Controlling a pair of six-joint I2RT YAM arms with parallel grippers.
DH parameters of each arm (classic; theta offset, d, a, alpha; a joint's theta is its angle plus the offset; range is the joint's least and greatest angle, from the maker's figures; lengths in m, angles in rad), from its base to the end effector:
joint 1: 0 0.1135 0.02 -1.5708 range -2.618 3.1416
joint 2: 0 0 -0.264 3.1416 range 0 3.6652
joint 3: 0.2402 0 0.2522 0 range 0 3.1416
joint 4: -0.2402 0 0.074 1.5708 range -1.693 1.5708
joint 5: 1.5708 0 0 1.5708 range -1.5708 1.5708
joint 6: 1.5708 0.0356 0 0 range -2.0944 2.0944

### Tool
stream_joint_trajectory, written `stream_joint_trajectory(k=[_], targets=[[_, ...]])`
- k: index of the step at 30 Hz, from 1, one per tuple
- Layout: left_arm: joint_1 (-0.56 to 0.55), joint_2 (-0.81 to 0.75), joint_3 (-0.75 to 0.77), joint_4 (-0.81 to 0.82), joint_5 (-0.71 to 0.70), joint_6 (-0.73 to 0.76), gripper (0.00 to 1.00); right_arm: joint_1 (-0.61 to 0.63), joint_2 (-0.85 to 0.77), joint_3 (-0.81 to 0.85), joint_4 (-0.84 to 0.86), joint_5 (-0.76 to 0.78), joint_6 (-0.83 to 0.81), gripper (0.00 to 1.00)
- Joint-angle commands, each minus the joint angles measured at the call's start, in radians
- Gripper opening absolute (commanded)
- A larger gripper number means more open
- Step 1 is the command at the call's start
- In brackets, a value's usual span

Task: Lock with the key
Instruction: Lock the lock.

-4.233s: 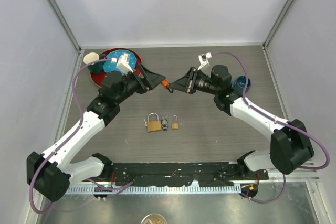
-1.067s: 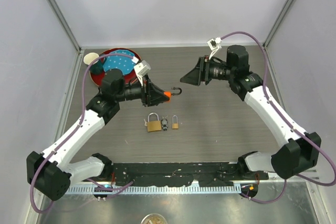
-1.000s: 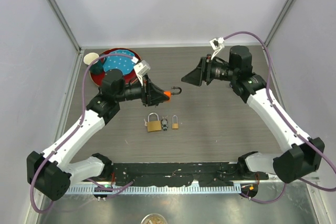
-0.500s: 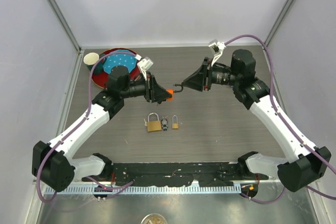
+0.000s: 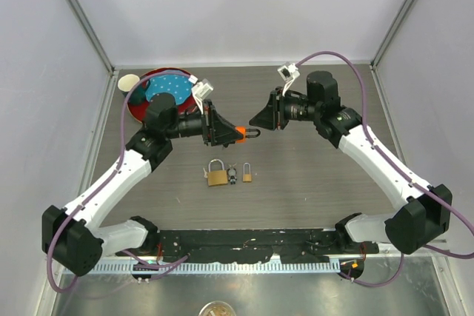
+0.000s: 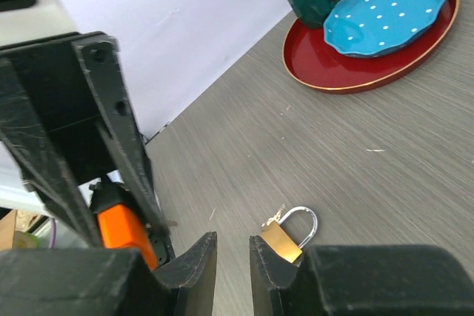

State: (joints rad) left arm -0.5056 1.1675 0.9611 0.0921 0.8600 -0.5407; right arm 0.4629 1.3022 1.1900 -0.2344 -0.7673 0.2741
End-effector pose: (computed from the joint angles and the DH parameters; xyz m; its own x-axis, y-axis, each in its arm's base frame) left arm 0.2188 -0.1520 0.3538 -0.5873 -0.0588 -0.8073 0.7843 0.2052 -0.5855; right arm 0.2518 0.1533 0.3664 -0.5377 -0.0506 -0.8416 -0.7895 0.3804 0.4816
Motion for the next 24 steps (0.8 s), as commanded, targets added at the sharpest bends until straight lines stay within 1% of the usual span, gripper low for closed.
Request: stream_joint_trajectory(k=[1, 4, 7, 8, 11, 13, 15, 19, 24], targets=[[-0.004, -0.065, 0.037, 0.021, -0.002, 0.044, 0.0, 0.005, -0.017, 0.034, -0.008, 0.056, -0.038, 0.32], [-0.002, -0.074, 0.036, 0.005, -0.018, 0.05, 0.0, 0.005, -0.049, 0.034, -0.006, 0.071, -0.038, 0.38], [-0.004, -0.081, 0.036, -0.002, -0.032, 0.057, 0.0, 0.0, -0.079, 0.031, -0.002, 0.103, -0.036, 0.47], [-0.004, -0.083, 0.034, -0.009, -0.033, 0.059, 0.0, -0.004, -0.096, 0.031, -0.002, 0.112, -0.036, 0.51], [-0.002, -0.086, 0.038, -0.02, -0.041, 0.056, 0.0, -0.02, -0.127, 0.03, -0.003, 0.111, -0.029, 0.56], [-0.004, -0.091, 0.037, -0.02, -0.049, 0.05, 0.0, -0.029, -0.142, 0.022, 0.004, 0.085, -0.027, 0.56], [-0.002, -0.094, 0.033, -0.014, -0.05, 0.041, 0.0, -0.032, -0.173, -0.019, 0.07, 0.05, -0.001, 0.57], [-0.002, -0.094, 0.024, 0.014, -0.047, 0.01, 0.0, -0.03, -0.182, -0.076, 0.182, -0.096, 0.06, 0.56], [-0.004, -0.094, 0.013, 0.058, -0.032, -0.018, 0.0, -0.03, -0.161, -0.109, 0.188, -0.139, 0.043, 0.52]])
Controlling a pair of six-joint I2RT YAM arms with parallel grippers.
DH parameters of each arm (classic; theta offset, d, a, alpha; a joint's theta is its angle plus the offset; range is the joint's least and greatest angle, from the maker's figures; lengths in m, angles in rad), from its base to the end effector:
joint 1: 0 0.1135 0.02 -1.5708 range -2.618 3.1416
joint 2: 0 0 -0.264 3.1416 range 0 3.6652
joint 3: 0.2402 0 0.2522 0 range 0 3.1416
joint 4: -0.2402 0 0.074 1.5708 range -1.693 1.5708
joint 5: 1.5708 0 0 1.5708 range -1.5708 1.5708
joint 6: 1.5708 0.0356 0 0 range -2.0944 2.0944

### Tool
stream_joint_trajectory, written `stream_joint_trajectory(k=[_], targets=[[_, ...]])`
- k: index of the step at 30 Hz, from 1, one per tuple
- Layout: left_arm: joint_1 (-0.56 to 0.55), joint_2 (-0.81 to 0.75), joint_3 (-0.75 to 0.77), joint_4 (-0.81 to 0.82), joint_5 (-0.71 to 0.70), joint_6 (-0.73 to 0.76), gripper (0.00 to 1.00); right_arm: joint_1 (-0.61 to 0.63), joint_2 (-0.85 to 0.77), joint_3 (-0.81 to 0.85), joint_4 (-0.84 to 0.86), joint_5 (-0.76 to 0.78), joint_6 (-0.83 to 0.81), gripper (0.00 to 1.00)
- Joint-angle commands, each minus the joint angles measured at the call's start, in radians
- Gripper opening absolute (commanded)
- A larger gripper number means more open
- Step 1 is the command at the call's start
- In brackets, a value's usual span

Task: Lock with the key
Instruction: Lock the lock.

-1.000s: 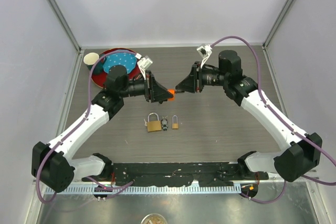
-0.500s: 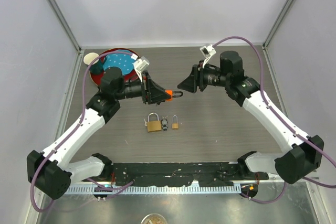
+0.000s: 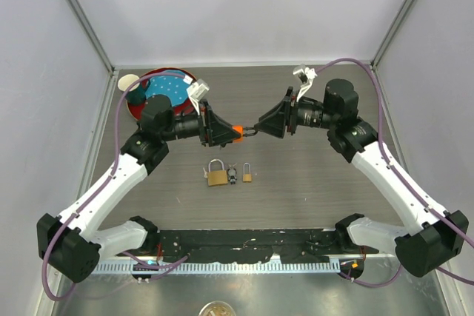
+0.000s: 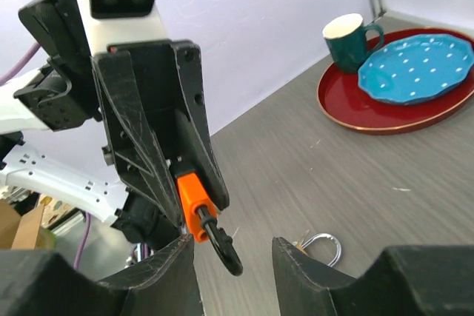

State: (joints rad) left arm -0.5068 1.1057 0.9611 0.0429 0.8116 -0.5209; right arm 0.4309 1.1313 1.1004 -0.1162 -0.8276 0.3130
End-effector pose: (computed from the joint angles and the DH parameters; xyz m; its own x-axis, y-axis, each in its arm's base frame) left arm 0.2066 -0.1442 0.3635 -0.5572 -0.0824 -0.8262 0.7929 0.2427 -0.5590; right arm 0.2175 0.1288 0.3904 -0.4175 0.0374 -0.9079 -0.8575 0.3143 0.4073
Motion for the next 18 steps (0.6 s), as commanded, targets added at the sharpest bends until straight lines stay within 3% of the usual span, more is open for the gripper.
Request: stream_joint_trajectory(k=[1, 8, 14, 17, 18], targets=[[-0.001, -0.032, 0.013, 0.112, 0.018, -0.037, 0.0, 0.002, 0.01, -0.02, 0.064, -0.088, 0.003, 0.51], [-0.001, -0.023, 0.021, 0.129, 0.035, -0.053, 0.0, 0.002, 0.012, -0.031, 0.061, -0.108, -0.017, 0.45], [-0.001, -0.018, 0.019, 0.14, 0.04, -0.064, 0.0, 0.002, 0.007, -0.057, 0.164, -0.148, 0.055, 0.39], [-0.001, -0.023, 0.018, 0.153, 0.046, -0.074, 0.0, 0.002, 0.015, -0.059, 0.173, -0.162, 0.067, 0.33], [-0.001, -0.024, 0.018, 0.155, 0.047, -0.074, 0.0, 0.002, 0.018, -0.057, 0.173, -0.172, 0.07, 0.25]])
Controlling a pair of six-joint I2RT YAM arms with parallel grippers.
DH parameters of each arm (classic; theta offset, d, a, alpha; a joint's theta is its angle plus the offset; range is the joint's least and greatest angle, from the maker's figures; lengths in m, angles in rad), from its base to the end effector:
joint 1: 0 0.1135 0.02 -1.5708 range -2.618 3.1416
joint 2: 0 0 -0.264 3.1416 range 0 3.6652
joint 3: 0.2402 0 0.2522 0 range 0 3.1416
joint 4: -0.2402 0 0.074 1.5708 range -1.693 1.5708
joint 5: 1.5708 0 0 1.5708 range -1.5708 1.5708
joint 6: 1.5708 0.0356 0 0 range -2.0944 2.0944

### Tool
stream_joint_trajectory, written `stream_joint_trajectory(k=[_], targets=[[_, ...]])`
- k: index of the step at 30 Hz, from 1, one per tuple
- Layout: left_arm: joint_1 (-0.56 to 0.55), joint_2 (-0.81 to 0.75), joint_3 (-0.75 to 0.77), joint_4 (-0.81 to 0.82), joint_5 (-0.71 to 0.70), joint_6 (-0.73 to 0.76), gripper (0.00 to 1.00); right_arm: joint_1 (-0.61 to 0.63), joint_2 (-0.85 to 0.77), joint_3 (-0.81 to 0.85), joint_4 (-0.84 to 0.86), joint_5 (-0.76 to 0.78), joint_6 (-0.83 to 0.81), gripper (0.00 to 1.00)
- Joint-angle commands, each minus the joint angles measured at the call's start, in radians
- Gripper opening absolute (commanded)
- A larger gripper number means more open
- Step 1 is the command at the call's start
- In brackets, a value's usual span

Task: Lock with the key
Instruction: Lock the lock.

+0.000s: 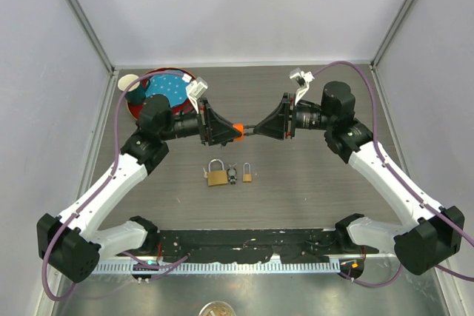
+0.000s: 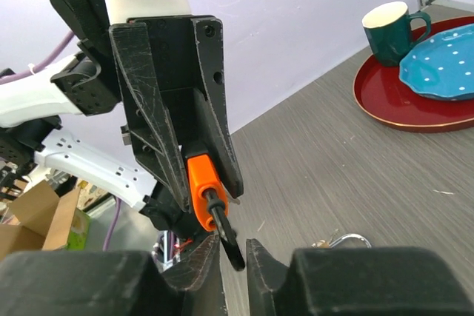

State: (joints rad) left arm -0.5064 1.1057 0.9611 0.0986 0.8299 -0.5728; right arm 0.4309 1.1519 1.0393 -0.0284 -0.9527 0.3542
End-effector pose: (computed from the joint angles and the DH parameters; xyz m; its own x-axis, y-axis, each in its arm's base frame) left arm 0.2064 -0.1445 0.3690 -0.5606 -0.1074 -0.8211 0.7950 0.2077 -0.5699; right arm 0.2209 0.1335 0.3735 -0.4580 0.0107 -0.8889 -0.8704 0.1981 0.4508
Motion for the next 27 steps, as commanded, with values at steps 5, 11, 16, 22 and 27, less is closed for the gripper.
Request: stream_joint_trajectory(k=[5, 11, 16, 22, 27], targets=[[-0.001, -0.027, 0.022, 0.098, 0.037, -0.022, 0.0, 0.002, 0.0, 0.007, 0.09, -0.054, 0.034, 0.1], [-0.001, -0.018, 0.019, 0.104, 0.04, -0.025, 0.0, 0.002, 0.0, 0.008, 0.108, -0.063, 0.049, 0.02], [-0.001, -0.017, 0.019, 0.107, 0.041, -0.029, 0.0, 0.0, 0.005, 0.001, 0.13, -0.069, 0.065, 0.02], [-0.001, -0.014, 0.018, 0.113, 0.035, -0.033, 0.0, 0.002, 0.006, 0.001, 0.145, -0.067, 0.078, 0.02], [-0.001, -0.01, 0.018, 0.128, 0.034, -0.042, 0.0, 0.003, 0.009, -0.004, 0.163, -0.08, 0.1, 0.01]])
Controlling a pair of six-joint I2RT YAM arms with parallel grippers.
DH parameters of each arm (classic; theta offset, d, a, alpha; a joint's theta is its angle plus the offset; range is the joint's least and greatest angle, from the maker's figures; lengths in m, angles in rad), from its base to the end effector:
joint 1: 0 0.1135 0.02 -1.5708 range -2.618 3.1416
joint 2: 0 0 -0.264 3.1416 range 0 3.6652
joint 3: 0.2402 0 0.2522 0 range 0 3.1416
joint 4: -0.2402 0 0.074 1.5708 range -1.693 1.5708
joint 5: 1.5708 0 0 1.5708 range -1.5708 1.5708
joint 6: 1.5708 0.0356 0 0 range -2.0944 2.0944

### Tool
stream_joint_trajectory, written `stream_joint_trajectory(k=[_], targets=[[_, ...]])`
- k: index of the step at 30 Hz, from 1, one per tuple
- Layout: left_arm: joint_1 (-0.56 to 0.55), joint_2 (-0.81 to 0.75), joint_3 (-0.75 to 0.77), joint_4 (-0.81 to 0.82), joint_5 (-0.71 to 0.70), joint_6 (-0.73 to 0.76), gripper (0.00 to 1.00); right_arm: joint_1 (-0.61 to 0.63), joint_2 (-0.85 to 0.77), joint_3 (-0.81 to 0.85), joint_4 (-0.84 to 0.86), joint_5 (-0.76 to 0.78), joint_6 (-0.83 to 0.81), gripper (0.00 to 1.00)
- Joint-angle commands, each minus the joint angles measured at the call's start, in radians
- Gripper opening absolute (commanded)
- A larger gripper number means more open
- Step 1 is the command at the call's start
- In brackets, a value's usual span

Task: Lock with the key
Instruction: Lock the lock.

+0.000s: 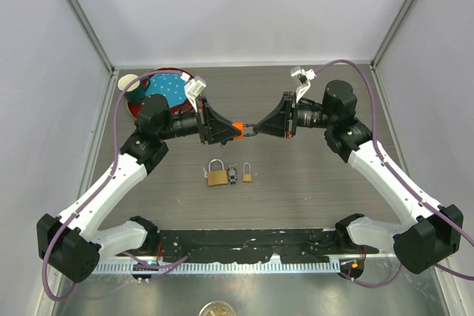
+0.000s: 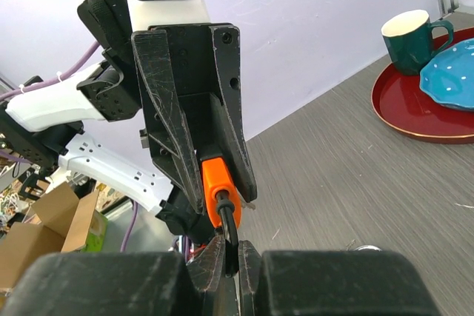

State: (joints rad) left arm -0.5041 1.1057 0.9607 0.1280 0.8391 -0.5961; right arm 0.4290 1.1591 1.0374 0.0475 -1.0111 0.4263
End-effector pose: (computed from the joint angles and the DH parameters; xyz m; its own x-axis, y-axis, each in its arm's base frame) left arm 0.2065 -0.1442 0.3718 -0.5592 -0.1199 -0.8203 0.7978 0.1914 -0.5718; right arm 0.2216 0.1345 0.3784 -0.4705 0.0262 -0.8820 -0.8729 0.1323 0.4696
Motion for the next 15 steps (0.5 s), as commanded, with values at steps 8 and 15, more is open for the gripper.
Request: stream_joint_trajectory(k=[8, 15], targets=[[-0.005, 0.003, 0.018, 0.162, 0.038, -0.056, 0.0, 0.019, 0.011, -0.019, 0.127, -0.023, 0.055, 0.02], [-0.004, 0.006, 0.009, 0.222, 0.06, -0.097, 0.0, 0.028, 0.022, -0.013, 0.138, -0.014, 0.058, 0.02]])
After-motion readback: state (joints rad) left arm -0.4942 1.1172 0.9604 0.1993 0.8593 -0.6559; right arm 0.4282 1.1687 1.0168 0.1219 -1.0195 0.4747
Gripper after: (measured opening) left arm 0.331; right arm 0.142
